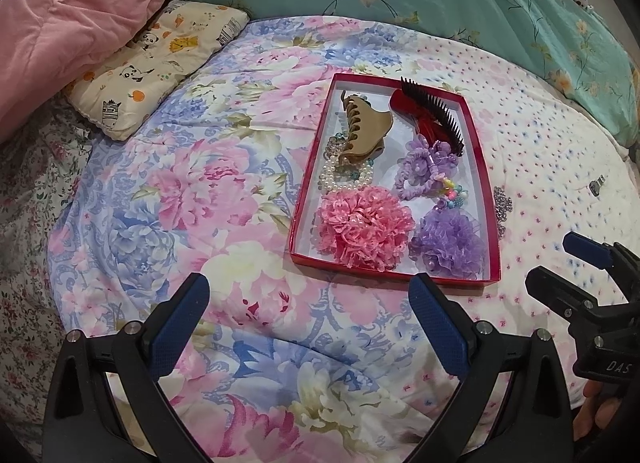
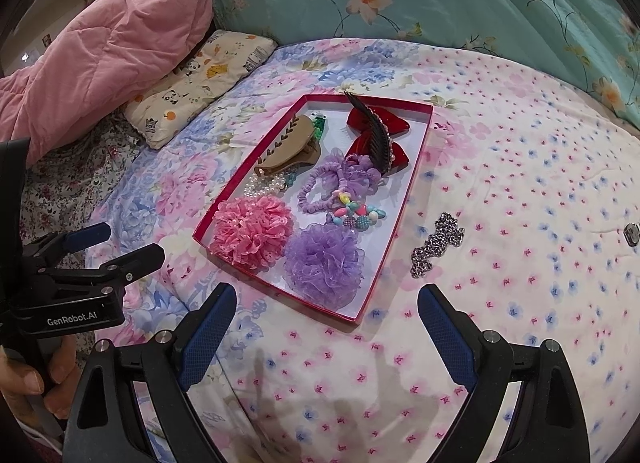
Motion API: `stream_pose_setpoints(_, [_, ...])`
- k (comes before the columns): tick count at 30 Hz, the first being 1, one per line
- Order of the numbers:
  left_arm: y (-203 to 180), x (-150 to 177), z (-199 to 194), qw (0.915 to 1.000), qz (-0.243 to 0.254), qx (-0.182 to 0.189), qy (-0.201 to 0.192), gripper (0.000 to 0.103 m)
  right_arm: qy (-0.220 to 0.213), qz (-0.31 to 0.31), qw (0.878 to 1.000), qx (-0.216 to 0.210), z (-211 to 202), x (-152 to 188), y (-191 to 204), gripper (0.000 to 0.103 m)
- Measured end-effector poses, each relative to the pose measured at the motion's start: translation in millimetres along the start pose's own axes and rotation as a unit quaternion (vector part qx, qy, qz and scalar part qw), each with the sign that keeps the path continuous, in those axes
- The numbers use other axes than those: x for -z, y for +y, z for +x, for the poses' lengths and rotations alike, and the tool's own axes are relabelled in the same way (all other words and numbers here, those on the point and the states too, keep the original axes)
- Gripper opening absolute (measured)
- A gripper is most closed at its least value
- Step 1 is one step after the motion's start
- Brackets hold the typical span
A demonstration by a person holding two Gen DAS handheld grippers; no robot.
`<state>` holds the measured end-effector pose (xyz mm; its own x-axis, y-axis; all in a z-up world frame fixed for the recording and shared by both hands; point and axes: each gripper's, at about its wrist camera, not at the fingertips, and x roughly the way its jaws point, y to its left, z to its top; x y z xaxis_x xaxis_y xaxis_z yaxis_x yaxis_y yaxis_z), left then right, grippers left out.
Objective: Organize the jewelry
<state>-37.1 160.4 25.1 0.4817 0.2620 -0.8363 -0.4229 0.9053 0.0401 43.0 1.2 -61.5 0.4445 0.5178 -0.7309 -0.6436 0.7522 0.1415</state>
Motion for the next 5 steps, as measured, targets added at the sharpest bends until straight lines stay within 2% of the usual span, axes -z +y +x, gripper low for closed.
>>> stream_pose_setpoints(5, [-0.4, -1.7, 4.9, 0.9999, -0.003, 0.011, 0.007, 0.101, -0.001, 0.007, 1.000, -0.001, 3.3, 1.0, -4.2, 0.094])
